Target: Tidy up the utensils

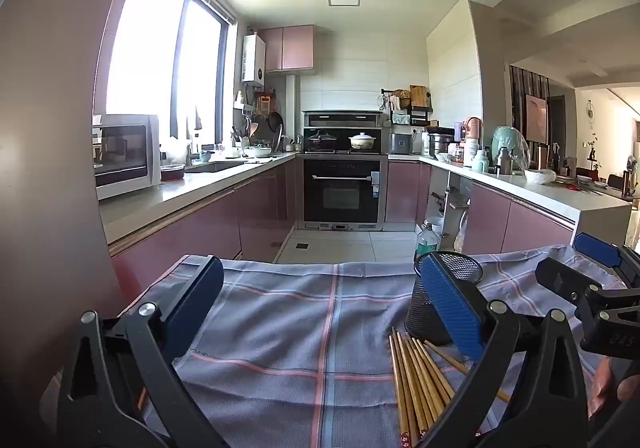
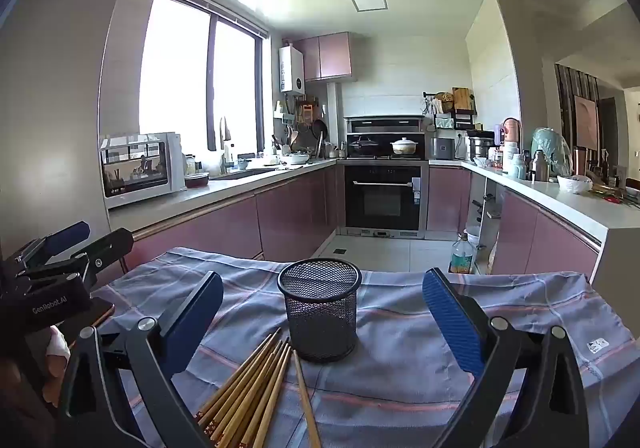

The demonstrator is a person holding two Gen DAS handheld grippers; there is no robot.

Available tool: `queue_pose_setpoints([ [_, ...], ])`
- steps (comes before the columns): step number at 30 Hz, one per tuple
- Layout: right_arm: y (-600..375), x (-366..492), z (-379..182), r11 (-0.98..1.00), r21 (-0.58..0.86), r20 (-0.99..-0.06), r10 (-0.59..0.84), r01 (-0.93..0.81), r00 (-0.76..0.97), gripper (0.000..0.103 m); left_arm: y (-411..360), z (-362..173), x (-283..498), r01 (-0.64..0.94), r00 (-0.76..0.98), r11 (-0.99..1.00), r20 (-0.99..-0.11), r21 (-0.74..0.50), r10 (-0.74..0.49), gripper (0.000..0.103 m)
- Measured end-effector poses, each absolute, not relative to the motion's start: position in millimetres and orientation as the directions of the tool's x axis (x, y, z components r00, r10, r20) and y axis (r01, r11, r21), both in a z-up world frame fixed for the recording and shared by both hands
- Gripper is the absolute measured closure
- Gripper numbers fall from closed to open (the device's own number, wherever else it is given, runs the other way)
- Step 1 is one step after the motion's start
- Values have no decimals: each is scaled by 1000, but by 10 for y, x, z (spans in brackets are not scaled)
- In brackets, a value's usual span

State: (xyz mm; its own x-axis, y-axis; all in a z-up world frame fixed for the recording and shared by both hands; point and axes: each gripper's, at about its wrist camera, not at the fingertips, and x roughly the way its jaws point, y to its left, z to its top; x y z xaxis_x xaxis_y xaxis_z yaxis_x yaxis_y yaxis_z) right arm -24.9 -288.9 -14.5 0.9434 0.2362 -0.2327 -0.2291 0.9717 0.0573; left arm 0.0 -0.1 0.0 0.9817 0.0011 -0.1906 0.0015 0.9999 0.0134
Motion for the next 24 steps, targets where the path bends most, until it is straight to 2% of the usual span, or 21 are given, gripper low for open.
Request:
queue_pose_setpoints([
  [1, -2898, -265, -146, 971, 61, -207, 238, -230, 949, 6, -1, 0, 0, 2, 982, 1000, -191, 13, 1, 6],
  [24, -2921, -257, -147, 970, 85, -219, 243, -229, 945, 6, -1, 1, -1, 3, 981, 1000, -191, 9, -1, 6],
])
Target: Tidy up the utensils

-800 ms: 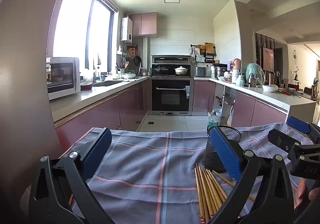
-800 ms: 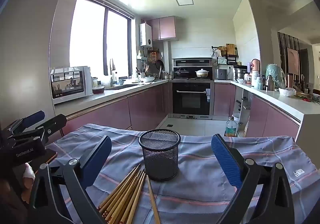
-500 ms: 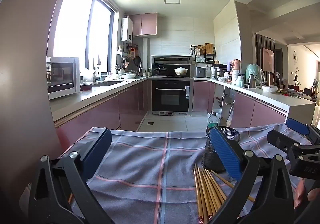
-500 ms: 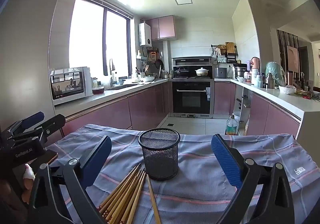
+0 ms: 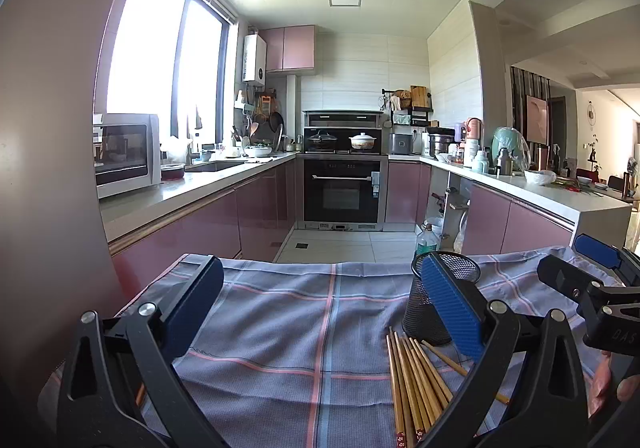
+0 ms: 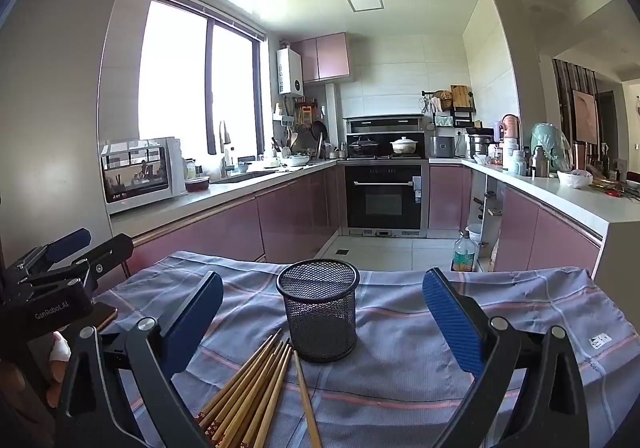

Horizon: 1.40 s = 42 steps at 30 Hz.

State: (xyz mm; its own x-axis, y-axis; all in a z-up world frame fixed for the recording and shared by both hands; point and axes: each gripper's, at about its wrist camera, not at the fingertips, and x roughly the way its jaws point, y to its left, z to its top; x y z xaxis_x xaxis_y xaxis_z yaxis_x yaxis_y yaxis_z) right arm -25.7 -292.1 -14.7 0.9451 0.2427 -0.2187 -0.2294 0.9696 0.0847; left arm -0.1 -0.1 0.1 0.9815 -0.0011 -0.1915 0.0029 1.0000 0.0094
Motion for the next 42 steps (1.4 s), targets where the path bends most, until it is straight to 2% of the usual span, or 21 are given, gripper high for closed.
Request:
queue_pose_setpoints([
  [42, -2934, -233, -124, 967, 95, -203, 250, -235, 947, 6, -13, -58, 46, 4, 981, 1000, -193, 4, -3, 6],
])
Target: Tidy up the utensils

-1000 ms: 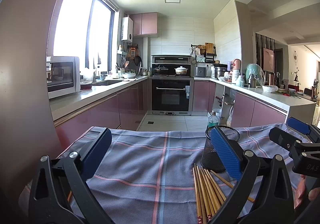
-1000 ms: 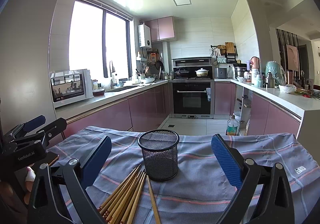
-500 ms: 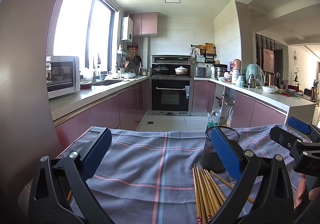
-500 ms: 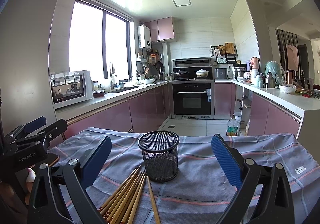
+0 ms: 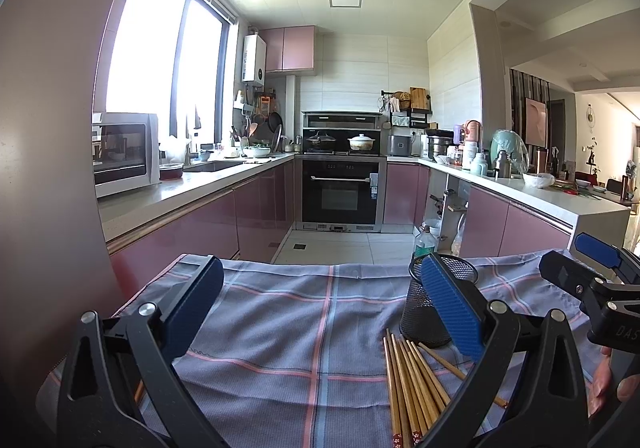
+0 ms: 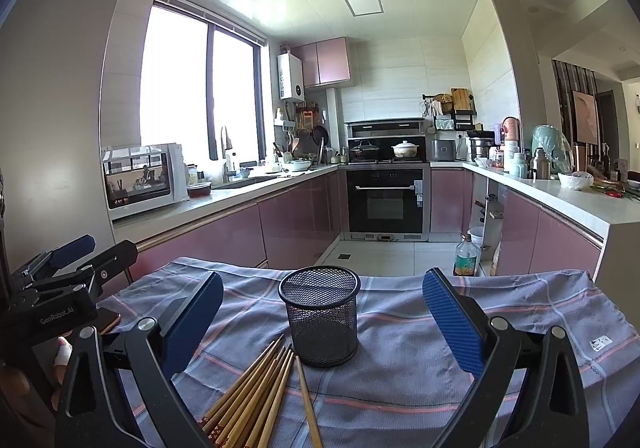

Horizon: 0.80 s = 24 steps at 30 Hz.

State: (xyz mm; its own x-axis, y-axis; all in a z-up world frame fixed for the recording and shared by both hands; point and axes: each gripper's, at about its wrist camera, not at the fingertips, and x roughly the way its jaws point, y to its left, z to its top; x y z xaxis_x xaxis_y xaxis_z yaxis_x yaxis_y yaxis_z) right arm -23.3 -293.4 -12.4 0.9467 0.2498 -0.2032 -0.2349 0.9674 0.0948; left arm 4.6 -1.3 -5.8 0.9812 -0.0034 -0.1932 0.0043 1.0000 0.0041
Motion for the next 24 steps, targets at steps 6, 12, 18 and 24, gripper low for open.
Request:
queue_pose_setpoints([
  [6, -2937, -239, -118, 967, 95, -200, 250, -235, 947, 6, -12, -58, 44, 4, 981, 1000, -192, 4, -3, 6],
  [12, -2929, -236, -114, 967, 96, -199, 250, -235, 948, 6, -8, -58, 44, 4, 981, 1000, -192, 2, -4, 6],
  [18, -2939, -256, -105, 967, 96, -199, 249, -234, 948, 6, -5, -57, 42, 4, 981, 1000, -192, 1, -4, 6],
  [24, -2936, -251, -94, 967, 97, -199, 250, -234, 948, 6, -6, -59, 43, 5, 981, 1000, -193, 1, -4, 6],
])
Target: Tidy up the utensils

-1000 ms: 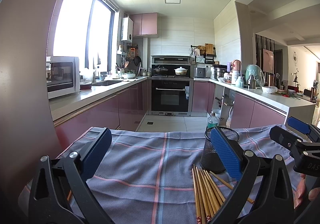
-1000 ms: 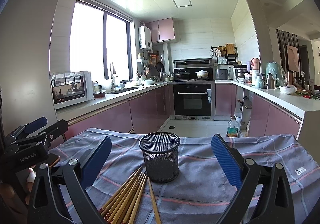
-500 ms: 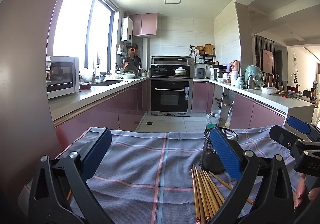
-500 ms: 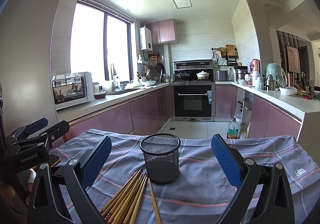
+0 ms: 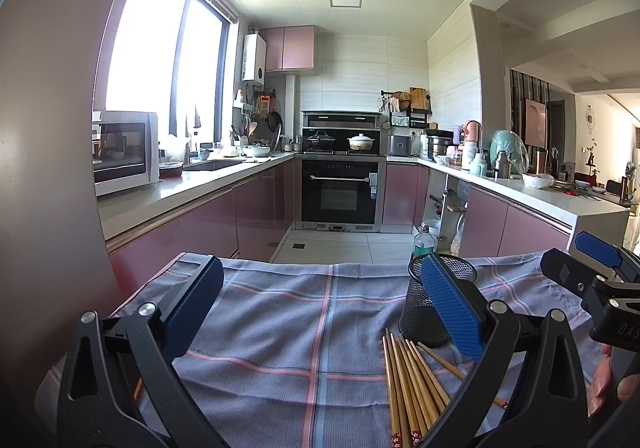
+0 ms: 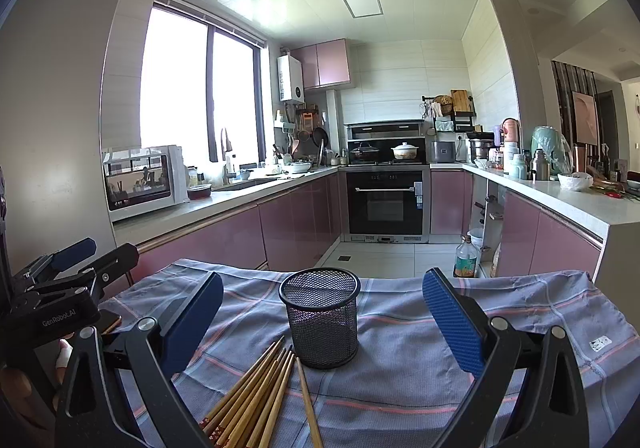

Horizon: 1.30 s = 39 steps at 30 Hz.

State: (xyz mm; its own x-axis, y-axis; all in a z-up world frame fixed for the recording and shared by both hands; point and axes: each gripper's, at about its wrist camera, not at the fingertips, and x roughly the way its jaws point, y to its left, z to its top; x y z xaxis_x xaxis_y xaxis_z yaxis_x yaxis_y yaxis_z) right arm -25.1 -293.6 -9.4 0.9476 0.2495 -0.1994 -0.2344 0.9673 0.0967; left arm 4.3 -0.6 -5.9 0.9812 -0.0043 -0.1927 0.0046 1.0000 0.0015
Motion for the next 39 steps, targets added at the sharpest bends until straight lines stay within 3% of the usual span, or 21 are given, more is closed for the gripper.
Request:
queue_pose_setpoints([
  [32, -2933, -266, -93, 967, 99, -200, 252, -236, 947, 6, -49, -49, 28, 7, 981, 1000, -195, -4, -8, 6],
  [39, -2934, -256, -108, 964, 106, -220, 261, -243, 940, 6, -41, -123, 63, 40, 970, 999, -238, -11, -41, 6],
])
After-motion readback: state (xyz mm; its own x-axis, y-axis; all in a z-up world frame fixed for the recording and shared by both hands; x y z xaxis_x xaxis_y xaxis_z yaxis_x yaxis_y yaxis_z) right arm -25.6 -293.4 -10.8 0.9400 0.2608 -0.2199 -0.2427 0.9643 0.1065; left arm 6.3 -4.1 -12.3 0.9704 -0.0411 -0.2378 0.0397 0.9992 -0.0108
